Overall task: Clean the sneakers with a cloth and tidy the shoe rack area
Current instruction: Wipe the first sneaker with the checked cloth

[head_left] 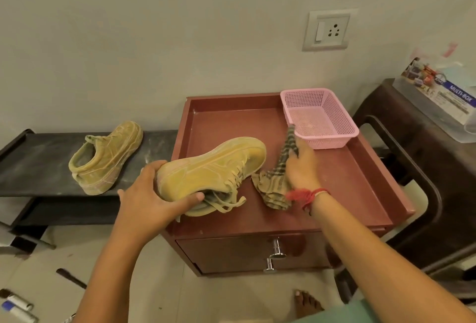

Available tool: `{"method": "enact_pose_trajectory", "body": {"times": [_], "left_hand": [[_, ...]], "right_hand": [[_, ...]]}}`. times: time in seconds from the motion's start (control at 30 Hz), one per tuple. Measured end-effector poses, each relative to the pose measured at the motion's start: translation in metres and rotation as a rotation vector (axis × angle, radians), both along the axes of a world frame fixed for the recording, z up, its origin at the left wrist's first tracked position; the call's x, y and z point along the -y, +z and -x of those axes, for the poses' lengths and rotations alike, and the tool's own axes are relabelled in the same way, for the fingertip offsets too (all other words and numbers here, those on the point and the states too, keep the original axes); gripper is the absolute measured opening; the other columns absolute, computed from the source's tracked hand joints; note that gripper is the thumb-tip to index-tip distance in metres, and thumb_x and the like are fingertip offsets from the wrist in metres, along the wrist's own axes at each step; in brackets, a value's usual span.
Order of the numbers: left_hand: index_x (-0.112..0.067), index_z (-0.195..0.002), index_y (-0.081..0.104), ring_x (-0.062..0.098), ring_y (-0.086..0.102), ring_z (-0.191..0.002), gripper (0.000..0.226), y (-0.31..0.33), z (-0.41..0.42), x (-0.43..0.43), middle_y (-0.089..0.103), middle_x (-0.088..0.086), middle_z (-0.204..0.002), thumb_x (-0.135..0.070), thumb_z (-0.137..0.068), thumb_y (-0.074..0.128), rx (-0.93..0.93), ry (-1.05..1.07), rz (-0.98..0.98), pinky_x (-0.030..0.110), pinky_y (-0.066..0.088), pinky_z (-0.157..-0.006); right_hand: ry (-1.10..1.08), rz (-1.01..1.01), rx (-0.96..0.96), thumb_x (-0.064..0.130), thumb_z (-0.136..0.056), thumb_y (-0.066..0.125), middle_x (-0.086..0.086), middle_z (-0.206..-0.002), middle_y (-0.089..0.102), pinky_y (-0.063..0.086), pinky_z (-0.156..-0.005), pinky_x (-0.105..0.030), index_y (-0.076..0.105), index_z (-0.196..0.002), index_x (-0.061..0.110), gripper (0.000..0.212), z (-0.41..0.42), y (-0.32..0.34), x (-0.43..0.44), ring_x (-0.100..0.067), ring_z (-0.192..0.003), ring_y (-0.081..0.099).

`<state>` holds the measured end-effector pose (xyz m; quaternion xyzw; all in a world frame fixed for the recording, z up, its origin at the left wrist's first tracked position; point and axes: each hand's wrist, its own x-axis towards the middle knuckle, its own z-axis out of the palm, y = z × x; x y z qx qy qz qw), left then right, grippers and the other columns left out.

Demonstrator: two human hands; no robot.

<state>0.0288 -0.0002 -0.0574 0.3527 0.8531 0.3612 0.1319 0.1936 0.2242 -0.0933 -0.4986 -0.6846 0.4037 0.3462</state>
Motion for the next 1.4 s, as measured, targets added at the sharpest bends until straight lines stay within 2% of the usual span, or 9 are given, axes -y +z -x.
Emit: {"method": "enact_pose_trajectory", "body": {"times": [0.13, 0.23, 0.53, 0.83, 1.0, 1.2, 1.27, 1.33, 1.4], "left_hand": [[-0.042, -0.124, 0.038, 0.018, 0.051, -0.111, 0.099, -0.002, 0.002, 0.0, 0.047, -0.023, -0.107, -0.084, -0.038, 0.063, 0.01, -0.016, -0.011, 0.059, 0.037, -0.102], [-0.049, -0.121, 0.036, 0.018, 0.05, -0.113, 0.097, -0.002, 0.001, 0.001, 0.049, -0.017, -0.114, -0.084, -0.035, 0.065, 0.063, -0.019, -0.018, 0.056, 0.041, -0.099], [-0.051, -0.143, 0.01, 0.029, 0.038, -0.134, 0.133, -0.002, -0.015, 0.008, 0.042, -0.001, -0.144, -0.095, -0.026, 0.056, -0.019, 0.113, 0.088, 0.065, 0.024, -0.108], [-0.037, -0.136, 0.023, -0.003, 0.032, -0.117, 0.109, 0.052, -0.059, -0.033, 0.02, -0.053, -0.121, -0.069, -0.046, 0.076, -0.256, -0.009, -0.487, 0.067, 0.033, -0.102], [-0.02, -0.148, 0.018, 0.017, 0.037, -0.135, 0.129, 0.054, -0.073, -0.051, 0.035, 0.002, -0.148, -0.06, -0.046, 0.087, -0.28, -0.076, -0.447, 0.046, 0.04, -0.107], [-0.017, -0.149, 0.012, -0.017, 0.025, -0.123, 0.132, 0.05, -0.082, -0.058, 0.03, -0.018, -0.136, -0.042, -0.047, 0.091, -0.213, -0.128, -0.481, -0.006, 0.021, -0.092], [-0.027, -0.148, 0.007, -0.019, 0.032, -0.118, 0.126, 0.05, -0.082, -0.057, 0.032, -0.023, -0.129, -0.035, -0.052, 0.089, -0.249, -0.152, -0.497, 0.0, 0.03, -0.094], [-0.034, -0.145, 0.006, 0.003, 0.044, -0.123, 0.123, 0.051, -0.083, -0.056, 0.038, -0.022, -0.126, -0.044, -0.051, 0.085, -0.297, -0.121, -0.513, 0.033, 0.038, -0.108], [-0.032, -0.146, 0.002, 0.016, 0.042, -0.133, 0.129, 0.052, -0.084, -0.055, 0.043, -0.018, -0.132, -0.065, -0.047, 0.078, -0.372, -0.077, -0.482, 0.056, 0.01, -0.117]], "right_hand": [[0.353, -0.218, 0.228, -0.009, -0.087, 0.035, -0.005, -0.146, 0.037, 0.027, -0.11, -0.026, 0.036, -0.141, 0.015, 0.059, 0.012, -0.009, 0.03, -0.02, -0.134, 0.035], [0.298, -0.081, 0.34, -0.004, -0.088, 0.037, -0.018, -0.126, 0.056, 0.037, -0.089, -0.027, 0.05, -0.128, 0.006, 0.043, 0.008, -0.011, 0.016, -0.033, -0.116, 0.05], [0.146, 0.049, -0.235, 0.005, -0.095, 0.042, 0.001, -0.134, 0.049, 0.037, -0.105, -0.029, 0.043, -0.137, 0.014, 0.043, -0.011, 0.036, 0.021, -0.014, -0.122, 0.046], [0.402, -0.318, -0.412, -0.004, -0.091, 0.044, 0.015, -0.116, 0.055, 0.04, -0.089, -0.01, 0.048, -0.122, 0.021, 0.04, -0.01, 0.081, 0.077, 0.004, -0.108, 0.052], [0.364, -0.511, -0.338, -0.005, -0.086, 0.04, 0.009, -0.119, 0.059, 0.039, -0.096, -0.012, 0.054, -0.123, 0.018, 0.046, -0.016, 0.095, 0.076, 0.003, -0.113, 0.051], [0.529, -0.793, -0.024, 0.009, -0.081, 0.032, -0.005, -0.139, 0.048, 0.033, -0.105, -0.016, 0.057, -0.126, 0.014, 0.051, -0.021, 0.112, 0.074, -0.011, -0.128, 0.041], [0.677, -0.958, 0.131, 0.009, -0.078, 0.035, -0.007, -0.136, 0.051, 0.039, -0.103, -0.03, 0.058, -0.124, 0.013, 0.051, -0.018, 0.111, 0.077, -0.021, -0.127, 0.046], [0.672, -0.974, 0.187, 0.006, -0.08, 0.038, -0.006, -0.135, 0.052, 0.043, -0.1, -0.039, 0.058, -0.125, 0.015, 0.05, -0.014, 0.108, 0.066, -0.024, -0.126, 0.047], [0.572, -0.879, 0.134, 0.009, -0.081, 0.031, -0.006, -0.135, 0.052, 0.048, -0.096, -0.043, 0.056, -0.127, 0.016, 0.053, -0.01, 0.11, 0.056, -0.023, -0.124, 0.049]]}}
